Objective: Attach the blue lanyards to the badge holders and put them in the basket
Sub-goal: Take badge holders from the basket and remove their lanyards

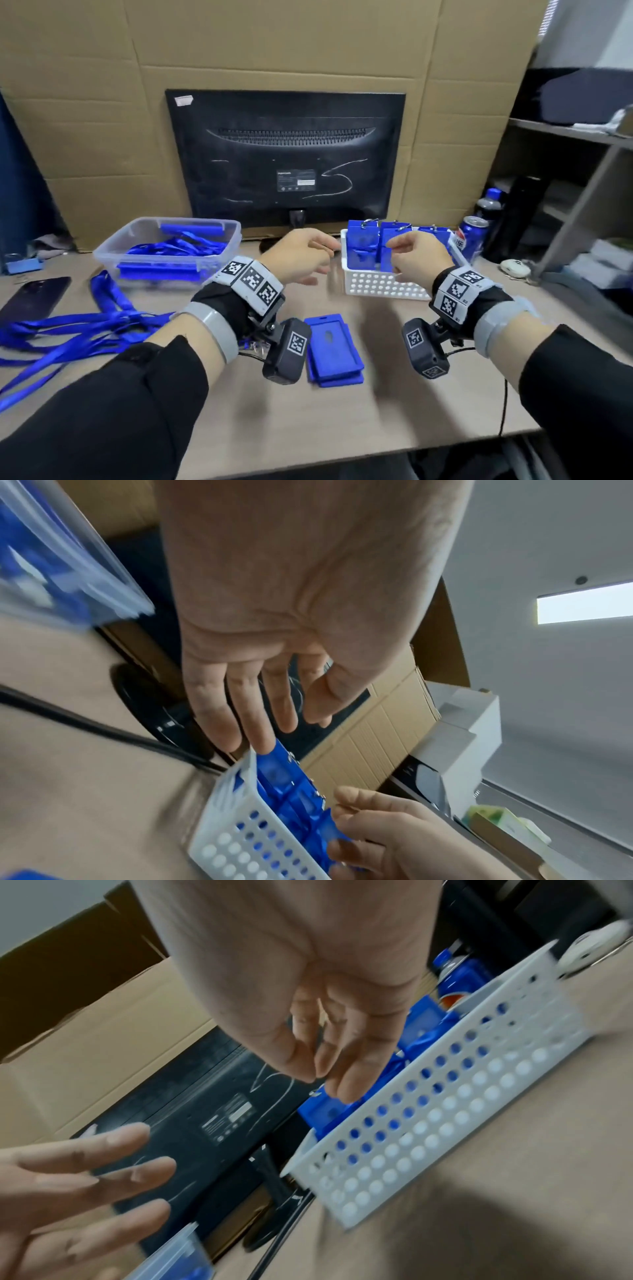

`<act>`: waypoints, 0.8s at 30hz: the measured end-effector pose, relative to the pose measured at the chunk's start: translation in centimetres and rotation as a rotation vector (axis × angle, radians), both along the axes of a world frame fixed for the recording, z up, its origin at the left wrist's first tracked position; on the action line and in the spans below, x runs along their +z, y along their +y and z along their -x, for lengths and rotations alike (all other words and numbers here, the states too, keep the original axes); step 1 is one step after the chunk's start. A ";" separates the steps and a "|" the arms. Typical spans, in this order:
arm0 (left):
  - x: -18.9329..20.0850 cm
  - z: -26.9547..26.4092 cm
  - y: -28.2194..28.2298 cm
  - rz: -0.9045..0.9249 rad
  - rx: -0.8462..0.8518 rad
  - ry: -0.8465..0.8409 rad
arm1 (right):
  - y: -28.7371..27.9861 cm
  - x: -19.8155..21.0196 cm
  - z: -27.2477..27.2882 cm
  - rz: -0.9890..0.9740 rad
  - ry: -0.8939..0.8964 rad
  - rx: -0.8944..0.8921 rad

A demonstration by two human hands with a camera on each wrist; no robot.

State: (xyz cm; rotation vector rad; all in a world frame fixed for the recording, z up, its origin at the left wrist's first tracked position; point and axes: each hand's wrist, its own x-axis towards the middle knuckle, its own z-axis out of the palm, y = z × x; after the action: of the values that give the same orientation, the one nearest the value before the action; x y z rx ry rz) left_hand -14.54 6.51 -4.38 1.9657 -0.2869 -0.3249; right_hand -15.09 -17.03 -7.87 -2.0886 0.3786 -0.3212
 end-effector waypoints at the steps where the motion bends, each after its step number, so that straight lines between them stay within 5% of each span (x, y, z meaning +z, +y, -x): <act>1: -0.1 -0.1 -1.3 0.005 -0.028 0.000 | -1.4 -0.1 0.1 0.028 -0.020 -0.042; 12: -1.8 -1.8 -8.0 0.030 -0.111 0.096 | -8.7 -1.5 -0.7 0.428 0.079 -0.255; 24: -3.1 -3.2 -9.7 0.007 -0.119 0.120 | -9.7 -3.3 -3.4 0.480 0.094 -0.295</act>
State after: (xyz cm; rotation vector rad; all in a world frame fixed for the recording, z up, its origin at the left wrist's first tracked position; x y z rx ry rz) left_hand -11.31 -3.23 -7.44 1.9177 -0.3272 -0.5163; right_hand -11.69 -26.77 -11.21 -2.5232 0.7268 -0.5306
